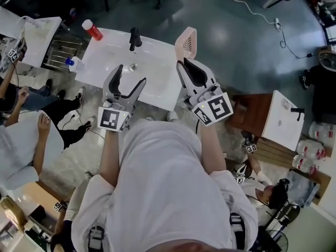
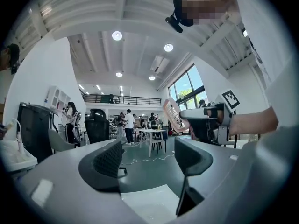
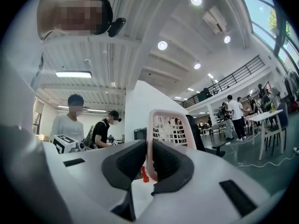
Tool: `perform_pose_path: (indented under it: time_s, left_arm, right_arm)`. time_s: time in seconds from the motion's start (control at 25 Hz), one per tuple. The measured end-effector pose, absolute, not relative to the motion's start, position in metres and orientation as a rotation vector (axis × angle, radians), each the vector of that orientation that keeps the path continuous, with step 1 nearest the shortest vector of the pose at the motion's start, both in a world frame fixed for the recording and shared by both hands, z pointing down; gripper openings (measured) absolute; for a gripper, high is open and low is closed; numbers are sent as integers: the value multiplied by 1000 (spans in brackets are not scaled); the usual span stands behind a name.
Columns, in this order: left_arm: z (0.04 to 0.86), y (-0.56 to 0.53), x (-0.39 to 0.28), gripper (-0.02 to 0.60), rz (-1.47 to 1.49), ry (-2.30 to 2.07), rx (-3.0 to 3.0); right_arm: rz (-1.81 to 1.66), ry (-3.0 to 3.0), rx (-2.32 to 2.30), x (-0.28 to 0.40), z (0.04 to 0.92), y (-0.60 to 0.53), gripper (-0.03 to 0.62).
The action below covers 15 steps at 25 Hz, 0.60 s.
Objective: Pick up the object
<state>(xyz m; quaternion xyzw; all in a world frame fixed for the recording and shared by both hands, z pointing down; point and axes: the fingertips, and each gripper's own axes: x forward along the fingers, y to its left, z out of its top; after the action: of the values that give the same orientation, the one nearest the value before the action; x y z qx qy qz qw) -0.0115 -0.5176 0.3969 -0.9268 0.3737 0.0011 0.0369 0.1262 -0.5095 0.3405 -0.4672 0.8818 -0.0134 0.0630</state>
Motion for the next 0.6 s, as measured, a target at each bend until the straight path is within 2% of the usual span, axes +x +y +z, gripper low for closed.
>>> perform_pose_path:
  time_s: [0.6]
  left_arm:
    - [386, -513, -10, 353, 65, 1132, -2865]
  right_arm:
    - [44, 2679, -1490, 124, 334, -497, 44]
